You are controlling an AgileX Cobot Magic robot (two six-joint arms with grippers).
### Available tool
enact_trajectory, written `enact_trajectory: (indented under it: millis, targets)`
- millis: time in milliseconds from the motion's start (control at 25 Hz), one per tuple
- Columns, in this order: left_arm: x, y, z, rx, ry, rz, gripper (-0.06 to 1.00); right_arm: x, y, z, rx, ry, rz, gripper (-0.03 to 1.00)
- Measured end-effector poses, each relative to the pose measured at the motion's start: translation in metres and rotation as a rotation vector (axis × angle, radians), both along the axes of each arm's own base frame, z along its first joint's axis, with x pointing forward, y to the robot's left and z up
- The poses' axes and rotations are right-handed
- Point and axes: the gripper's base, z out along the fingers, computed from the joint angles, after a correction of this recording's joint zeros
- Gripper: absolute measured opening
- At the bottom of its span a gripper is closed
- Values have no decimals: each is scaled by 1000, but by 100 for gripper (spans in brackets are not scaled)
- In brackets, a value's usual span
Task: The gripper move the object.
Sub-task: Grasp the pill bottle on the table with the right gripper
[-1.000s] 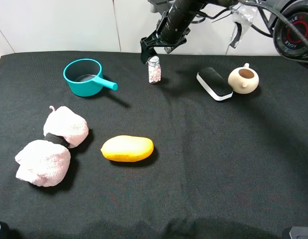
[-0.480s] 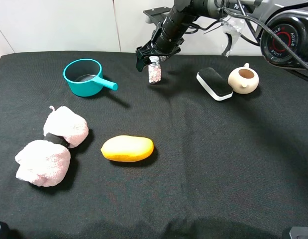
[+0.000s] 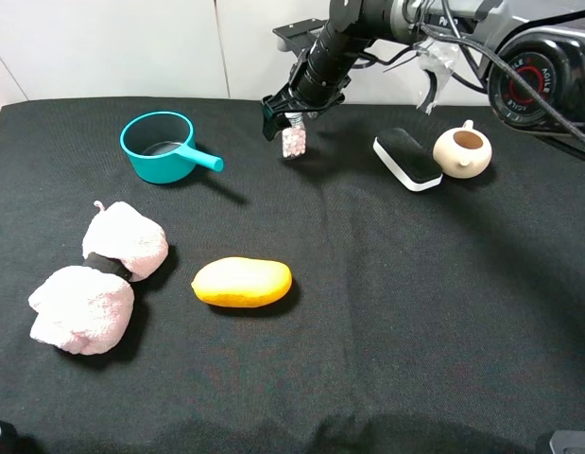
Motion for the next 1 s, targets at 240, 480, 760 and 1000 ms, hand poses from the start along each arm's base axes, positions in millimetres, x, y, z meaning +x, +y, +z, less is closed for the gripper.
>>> enact_trajectory:
  millis: [240,480,760,1000]
  targets:
    - [0,0,0,0,0,0,77,-1,0,-20,-21,38,1,69]
    - [0,0,0,0,0,0,77,0,-1,-26,-29,44,2,69]
    - [0,0,0,0,0,0,77,1,-1,-26,-40,30,4,69]
    - [0,0,0,0,0,0,77,1,-3,-26,-58,17,11,69]
